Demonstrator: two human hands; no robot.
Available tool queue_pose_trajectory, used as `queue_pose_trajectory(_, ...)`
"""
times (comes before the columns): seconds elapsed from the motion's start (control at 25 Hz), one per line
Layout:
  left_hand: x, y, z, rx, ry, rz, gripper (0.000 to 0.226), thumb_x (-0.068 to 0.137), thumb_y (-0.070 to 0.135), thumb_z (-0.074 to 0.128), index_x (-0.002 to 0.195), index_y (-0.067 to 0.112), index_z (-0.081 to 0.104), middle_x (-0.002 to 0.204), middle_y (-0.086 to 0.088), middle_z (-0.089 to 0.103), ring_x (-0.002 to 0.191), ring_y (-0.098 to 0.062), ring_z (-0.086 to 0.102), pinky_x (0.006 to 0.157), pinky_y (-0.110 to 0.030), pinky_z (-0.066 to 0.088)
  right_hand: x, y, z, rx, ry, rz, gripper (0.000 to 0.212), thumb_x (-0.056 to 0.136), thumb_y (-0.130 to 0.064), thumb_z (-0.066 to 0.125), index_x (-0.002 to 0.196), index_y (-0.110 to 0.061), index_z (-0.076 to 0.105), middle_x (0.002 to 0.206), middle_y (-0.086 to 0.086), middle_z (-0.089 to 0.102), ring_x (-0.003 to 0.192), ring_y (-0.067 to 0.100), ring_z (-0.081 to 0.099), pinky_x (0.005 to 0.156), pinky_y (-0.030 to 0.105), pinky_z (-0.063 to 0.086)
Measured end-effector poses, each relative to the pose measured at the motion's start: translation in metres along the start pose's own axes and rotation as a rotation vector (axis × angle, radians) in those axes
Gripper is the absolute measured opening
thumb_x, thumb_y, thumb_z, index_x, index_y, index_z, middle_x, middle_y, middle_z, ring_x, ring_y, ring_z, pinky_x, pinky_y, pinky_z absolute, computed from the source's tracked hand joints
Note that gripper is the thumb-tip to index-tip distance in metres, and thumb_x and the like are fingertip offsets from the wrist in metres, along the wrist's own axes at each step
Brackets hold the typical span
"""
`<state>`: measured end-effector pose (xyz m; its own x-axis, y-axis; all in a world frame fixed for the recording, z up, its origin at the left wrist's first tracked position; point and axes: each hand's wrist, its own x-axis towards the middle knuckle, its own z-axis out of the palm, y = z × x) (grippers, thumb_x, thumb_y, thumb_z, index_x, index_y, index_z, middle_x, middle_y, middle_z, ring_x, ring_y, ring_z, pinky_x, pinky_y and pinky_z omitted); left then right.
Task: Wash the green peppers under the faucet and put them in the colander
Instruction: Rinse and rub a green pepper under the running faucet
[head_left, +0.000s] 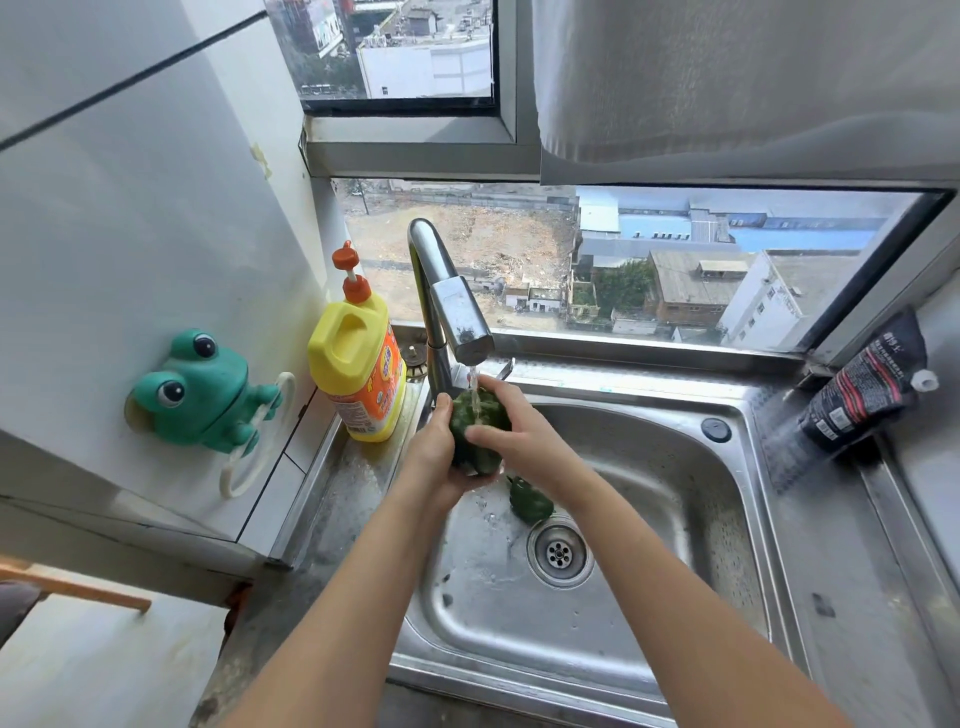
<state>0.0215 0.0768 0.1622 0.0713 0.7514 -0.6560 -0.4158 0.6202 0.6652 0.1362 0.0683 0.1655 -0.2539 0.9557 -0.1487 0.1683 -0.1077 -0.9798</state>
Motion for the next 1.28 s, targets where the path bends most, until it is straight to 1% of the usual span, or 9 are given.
queue_pose_trajectory(0.08,-0.007,0.007,-0.004,-0.081,-0.067,-0.101,0.05,0.094,0.057,0.036,0.099,0.015,0.062,0.094,-0.013,0.068,0.086,-0.027,0.063,0.069,-0.039,0.053,-0.005,0.004,-0.006,0.1,-0.08,-0.082,0.045,0.094,-0.013,0.054,0.131,-0.036,0.044,0.129,-0.007,0.049,0.12,0.009,0.05,0.103,0.02,0.039)
queue_pose_trajectory(0.24,-0.01,-0.005,0.005,-0.143,-0.112,-0.127,0.051,0.088,0.059,0.043,0.096,0.013,0.064,0.077,-0.01,0.071,0.073,-0.021,0.067,0.062,-0.029,0.055,-0.004,0.015,0.014,-0.3,0.376,-0.276,0.033,0.098,-0.032,0.044,0.129,-0.024,0.054,0.117,-0.006,0.06,0.106,0.002,0.052,0.093,0.013,0.038)
queue_pose_trajectory(0.32,-0.009,-0.009,0.008,-0.06,-0.088,-0.089,0.051,0.092,0.058,0.036,0.093,0.013,0.06,0.07,-0.009,0.067,0.062,-0.02,0.063,0.051,-0.024,0.048,0.009,0.006,0.012,-0.282,0.426,-0.055,0.038,0.097,-0.042,0.043,0.11,-0.014,0.065,0.102,0.001,0.068,0.094,0.011,0.059,0.088,0.028,0.046)
queue_pose_trajectory(0.44,-0.011,-0.007,0.006,0.069,-0.074,-0.097,0.063,0.093,0.059,0.027,0.094,0.005,0.058,0.065,-0.016,0.065,0.043,-0.021,0.057,0.035,-0.016,0.037,0.027,-0.019,-0.004,-0.043,0.175,0.326,0.047,0.093,-0.043,0.047,0.096,-0.002,0.068,0.092,0.012,0.069,0.088,0.026,0.064,0.087,0.041,0.05)
queue_pose_trajectory(0.6,-0.01,0.005,0.004,-0.079,-0.108,-0.184,0.055,0.089,0.057,0.038,0.08,0.008,0.06,0.058,-0.01,0.061,0.036,-0.017,0.051,0.03,-0.01,0.032,0.018,-0.011,0.014,-0.078,0.245,-0.075,0.025,0.094,-0.033,0.048,0.106,-0.018,0.065,0.099,-0.002,0.066,0.097,0.017,0.06,0.082,0.027,0.048)
queue_pose_trajectory(0.68,-0.009,0.003,0.001,-0.211,-0.126,-0.22,0.039,0.087,0.049,0.051,0.079,0.012,0.062,0.06,-0.005,0.062,0.038,-0.017,0.057,0.029,-0.012,0.036,0.003,0.01,0.023,-0.306,0.276,-0.338,0.036,0.093,-0.036,0.047,0.121,-0.016,0.058,0.12,-0.002,0.061,0.112,0.011,0.054,0.094,0.021,0.042)
queue_pose_trajectory(0.84,-0.007,-0.014,-0.003,-0.248,-0.047,-0.218,0.044,0.091,0.052,0.045,0.086,0.011,0.063,0.065,-0.007,0.067,0.047,-0.02,0.064,0.034,-0.016,0.043,-0.002,0.021,0.025,-0.393,0.311,-0.252,0.039,0.093,-0.035,0.05,0.126,-0.016,0.057,0.126,0.0,0.06,0.114,0.013,0.055,0.096,0.023,0.04)
queue_pose_trajectory(1.04,-0.008,-0.011,0.0,0.054,-0.02,-0.122,0.068,0.094,0.057,0.018,0.086,0.002,0.057,0.061,-0.016,0.058,0.038,-0.022,0.051,0.033,-0.014,0.037,0.018,0.003,0.004,0.571,0.119,0.493,0.048,0.088,-0.051,0.056,0.103,-0.007,0.069,0.106,0.012,0.069,0.104,0.026,0.063,0.104,0.04,0.045)
queue_pose_trajectory(1.28,-0.015,0.005,0.002,0.152,0.116,0.046,0.058,0.099,0.05,0.028,0.119,0.001,0.053,0.102,-0.019,0.061,0.09,-0.037,0.064,0.065,-0.042,0.055,0.016,-0.009,0.011,0.509,0.298,0.277,0.03,0.095,-0.038,0.052,0.084,-0.015,0.069,0.087,0.008,0.07,0.088,0.022,0.066,0.09,0.038,0.053)
